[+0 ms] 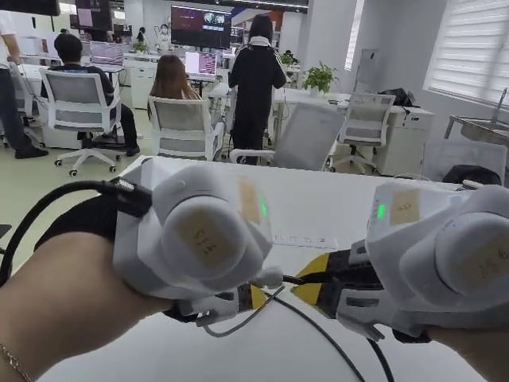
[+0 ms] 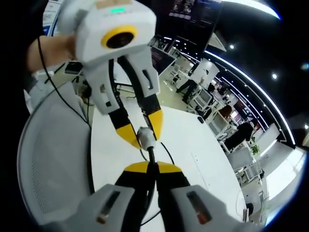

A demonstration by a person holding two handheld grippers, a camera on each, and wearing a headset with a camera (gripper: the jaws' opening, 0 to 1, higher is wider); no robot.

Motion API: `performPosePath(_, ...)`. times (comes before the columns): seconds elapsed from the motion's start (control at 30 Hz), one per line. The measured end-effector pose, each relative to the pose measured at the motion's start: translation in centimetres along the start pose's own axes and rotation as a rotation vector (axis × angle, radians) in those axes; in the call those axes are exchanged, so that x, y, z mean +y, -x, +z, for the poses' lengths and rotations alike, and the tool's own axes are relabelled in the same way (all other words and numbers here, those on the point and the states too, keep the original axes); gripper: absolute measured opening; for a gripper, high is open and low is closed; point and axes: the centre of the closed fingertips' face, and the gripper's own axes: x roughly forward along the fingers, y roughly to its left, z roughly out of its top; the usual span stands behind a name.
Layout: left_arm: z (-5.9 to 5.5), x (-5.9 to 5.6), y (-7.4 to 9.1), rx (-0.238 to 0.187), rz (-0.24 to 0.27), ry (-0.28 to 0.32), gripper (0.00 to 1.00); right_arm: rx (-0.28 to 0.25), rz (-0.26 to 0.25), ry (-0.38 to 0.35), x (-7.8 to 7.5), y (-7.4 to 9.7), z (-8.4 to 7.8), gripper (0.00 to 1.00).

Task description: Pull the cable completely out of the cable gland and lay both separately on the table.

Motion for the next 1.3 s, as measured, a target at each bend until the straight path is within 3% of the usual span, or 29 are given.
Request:
performPosePath(0.47,-1.1,-0.5,0.3,0.013,0.000,0.027,0.17,0.087,-0.027,-0.061,-0.5,1.5,-4.7,0.02)
performPosePath(0.73,-1.5,-0.9,0.3,0.023,-0.007,0.030,0.17,0.140,-0.013,-0.105,0.1,1.4,-7.3,0.03)
performPosePath(0.83,-1.5,-1.1,0.3,0.022,-0.008,0.036,0.17,0.152,0.022,-0.124,0.9,1.3,-7.5,0.03)
performPosePath(0.9,-1.6,-1.1,0.3,0.031,-0.004,0.030,0.17,0.181,0.023,-0.129,1.0,1.0,-7.8,0.12)
performPosePath(0.97,-1.7,-1.1,0.4,0.033,-0.006,0.034,0.17,0.188,0.016,-0.115,1.2,0.6,-7.7,0.28)
performPosePath(1.1,-1.8,-1.2,0.4,0.039,-0.003,0.032,0.17,0.147,0.024,-0.129,1.8,0.2,-6.2,0.30)
performPosePath(1.17,-1.8,-1.4,0.4,0.039,-0.006,0.034,0.17,0.107,0.029,-0.134,1.9,0.0,-4.8,0.34)
performPosePath(1.3,-1.7,-1.9,0.3,0.042,-0.010,0.028,0.17,0.020,0.028,-0.095,2.0,-0.2,-1.3,0.29)
